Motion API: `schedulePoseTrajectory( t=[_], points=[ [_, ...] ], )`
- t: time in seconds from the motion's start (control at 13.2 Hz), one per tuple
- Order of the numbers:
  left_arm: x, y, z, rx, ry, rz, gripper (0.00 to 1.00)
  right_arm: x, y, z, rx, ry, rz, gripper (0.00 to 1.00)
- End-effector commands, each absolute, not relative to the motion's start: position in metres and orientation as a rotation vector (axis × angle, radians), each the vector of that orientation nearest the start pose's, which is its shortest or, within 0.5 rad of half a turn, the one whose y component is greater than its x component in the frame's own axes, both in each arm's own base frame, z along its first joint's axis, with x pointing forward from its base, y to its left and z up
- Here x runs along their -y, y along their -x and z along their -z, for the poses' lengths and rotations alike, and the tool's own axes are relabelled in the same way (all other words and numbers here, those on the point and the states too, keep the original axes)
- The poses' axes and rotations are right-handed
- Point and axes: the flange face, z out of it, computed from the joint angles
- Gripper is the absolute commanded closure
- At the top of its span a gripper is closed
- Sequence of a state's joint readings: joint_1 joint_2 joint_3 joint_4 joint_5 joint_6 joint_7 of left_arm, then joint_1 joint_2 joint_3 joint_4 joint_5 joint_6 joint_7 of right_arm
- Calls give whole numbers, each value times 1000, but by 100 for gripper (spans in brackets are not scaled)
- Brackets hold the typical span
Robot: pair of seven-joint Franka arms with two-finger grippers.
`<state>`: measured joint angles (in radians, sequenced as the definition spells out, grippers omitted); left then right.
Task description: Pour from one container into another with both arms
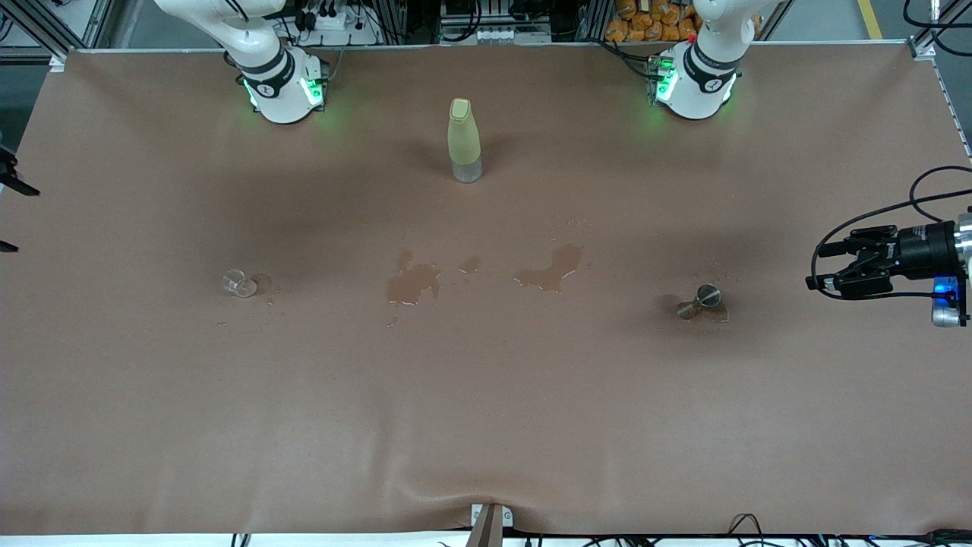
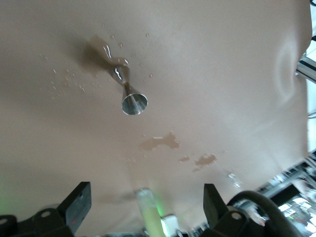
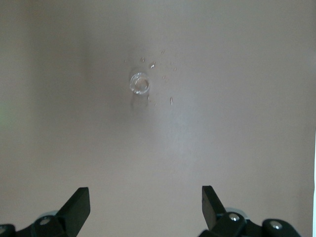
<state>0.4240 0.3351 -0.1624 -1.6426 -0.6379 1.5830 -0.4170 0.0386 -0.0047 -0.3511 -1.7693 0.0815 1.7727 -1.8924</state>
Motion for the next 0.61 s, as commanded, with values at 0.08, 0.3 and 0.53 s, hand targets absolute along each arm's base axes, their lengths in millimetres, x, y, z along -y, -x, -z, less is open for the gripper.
schedulePoseTrajectory(
  t=[0.08,0.3,0.53],
  points=[
    [-127,-613,-364,-1005,-2068,696,0,172,-527,-492,2195,2122,279,0],
    [-162,-605,-323,-1062,-1916,765,0,180,-520,-447,2135,2073,402,0],
    [-199,-590,-278,-1110,-1747,825,0,187,-521,-403,2094,1998,506,0]
  ],
)
